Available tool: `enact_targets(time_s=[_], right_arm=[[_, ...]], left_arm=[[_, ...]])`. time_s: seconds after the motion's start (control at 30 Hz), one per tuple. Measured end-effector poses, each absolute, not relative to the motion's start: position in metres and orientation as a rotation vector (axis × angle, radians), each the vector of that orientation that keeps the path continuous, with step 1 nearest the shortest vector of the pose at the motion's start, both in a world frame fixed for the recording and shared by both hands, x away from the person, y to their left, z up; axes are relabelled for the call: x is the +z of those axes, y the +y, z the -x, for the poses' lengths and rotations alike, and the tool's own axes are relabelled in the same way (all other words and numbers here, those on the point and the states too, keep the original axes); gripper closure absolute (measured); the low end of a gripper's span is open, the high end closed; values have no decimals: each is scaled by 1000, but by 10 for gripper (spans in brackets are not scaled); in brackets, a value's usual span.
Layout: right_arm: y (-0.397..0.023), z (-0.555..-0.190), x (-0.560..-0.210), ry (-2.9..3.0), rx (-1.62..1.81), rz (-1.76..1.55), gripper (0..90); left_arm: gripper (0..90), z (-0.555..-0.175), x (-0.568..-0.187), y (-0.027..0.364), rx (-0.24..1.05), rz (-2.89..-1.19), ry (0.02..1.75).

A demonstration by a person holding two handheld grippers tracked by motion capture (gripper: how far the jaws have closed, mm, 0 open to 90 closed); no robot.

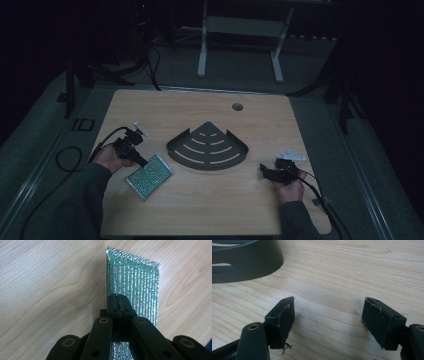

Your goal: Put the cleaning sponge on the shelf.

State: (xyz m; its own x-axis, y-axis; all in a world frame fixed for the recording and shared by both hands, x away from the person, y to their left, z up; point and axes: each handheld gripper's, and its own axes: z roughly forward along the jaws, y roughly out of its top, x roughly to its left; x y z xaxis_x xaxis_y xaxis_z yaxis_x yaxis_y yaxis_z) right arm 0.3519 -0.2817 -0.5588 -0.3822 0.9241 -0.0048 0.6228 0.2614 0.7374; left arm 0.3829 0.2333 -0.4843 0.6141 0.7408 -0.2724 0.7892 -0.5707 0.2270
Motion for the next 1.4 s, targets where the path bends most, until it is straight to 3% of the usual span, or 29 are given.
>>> enact_targets(time_s=[1.4], right_arm=[[-282,-352,-559,2101,921,-1399,257]], left_arm=[[900,-395,-420,226,-93,-2534,1176]])
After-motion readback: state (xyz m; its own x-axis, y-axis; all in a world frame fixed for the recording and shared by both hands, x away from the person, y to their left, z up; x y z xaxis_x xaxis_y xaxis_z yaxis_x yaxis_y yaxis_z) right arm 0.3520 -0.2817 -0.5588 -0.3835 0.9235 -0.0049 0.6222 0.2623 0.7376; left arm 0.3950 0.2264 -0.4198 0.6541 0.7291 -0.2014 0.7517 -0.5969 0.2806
